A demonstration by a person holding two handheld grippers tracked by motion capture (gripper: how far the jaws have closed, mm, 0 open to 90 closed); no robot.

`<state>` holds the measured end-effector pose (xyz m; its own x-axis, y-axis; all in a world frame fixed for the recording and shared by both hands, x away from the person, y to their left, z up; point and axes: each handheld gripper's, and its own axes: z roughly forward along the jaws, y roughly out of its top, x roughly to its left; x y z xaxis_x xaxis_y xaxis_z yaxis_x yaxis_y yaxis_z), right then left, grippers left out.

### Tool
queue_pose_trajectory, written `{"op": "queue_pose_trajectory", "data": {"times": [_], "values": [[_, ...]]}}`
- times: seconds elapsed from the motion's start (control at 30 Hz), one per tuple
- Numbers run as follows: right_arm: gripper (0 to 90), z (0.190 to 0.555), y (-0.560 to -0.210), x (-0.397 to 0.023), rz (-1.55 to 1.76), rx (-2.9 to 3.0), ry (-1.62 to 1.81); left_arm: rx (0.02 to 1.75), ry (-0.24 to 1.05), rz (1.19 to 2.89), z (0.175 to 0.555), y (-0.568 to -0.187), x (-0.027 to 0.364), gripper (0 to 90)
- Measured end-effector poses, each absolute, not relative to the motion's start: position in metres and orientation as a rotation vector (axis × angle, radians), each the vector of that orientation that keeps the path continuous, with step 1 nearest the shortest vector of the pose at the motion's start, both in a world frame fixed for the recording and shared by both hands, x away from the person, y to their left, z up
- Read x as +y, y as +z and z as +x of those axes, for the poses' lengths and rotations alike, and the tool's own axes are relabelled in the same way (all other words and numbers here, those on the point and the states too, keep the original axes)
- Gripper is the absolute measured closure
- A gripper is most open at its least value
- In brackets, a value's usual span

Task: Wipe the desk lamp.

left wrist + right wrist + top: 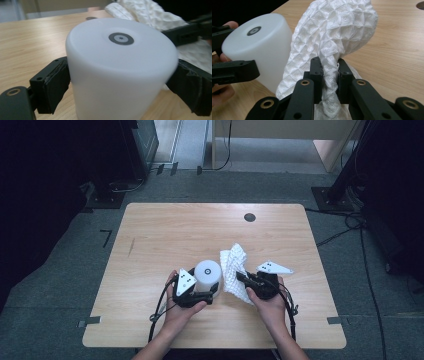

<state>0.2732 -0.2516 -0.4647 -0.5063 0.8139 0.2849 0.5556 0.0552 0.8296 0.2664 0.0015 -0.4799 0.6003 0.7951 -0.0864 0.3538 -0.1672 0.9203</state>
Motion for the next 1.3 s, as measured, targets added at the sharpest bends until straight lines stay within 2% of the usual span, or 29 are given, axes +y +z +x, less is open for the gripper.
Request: {"op": "queue_pose_trajectory", "data": {"times": [0.13, 0.23, 0.37, 0.53, 0.73, 1.3], "values": [[78.7, 0.273, -0.465, -0.254, 1.388, 2.066, 1.418, 0.992, 0.600, 1.783, 0.266, -0.482, -0.015, 6.5], [78.7, 0.272, -0.465, -0.255, 1.388, 2.065, 1.415, 0.968, 0.594, 1.798, 0.267, -0.482, -0.016, 7.7], [78.6, 0.271, -0.464, -0.258, 1.369, 2.065, 1.463, 0.867, 0.526, 1.839, 0.273, -0.481, -0.006, 8.2], [78.6, 0.267, -0.454, -0.260, 1.279, 2.058, 1.651, 0.766, 0.359, 1.817, 0.285, -0.482, 0.021, 8.4], [78.6, 0.259, -0.444, -0.250, 1.167, 2.069, 1.827, 0.669, 0.346, 1.852, 0.283, -0.481, 0.029, 8.5], [79.2, 0.269, -0.497, -0.215, 1.339, 2.285, 1.355, 0.591, 0.360, 1.900, 0.277, -0.483, 0.028, 8.5]]}}
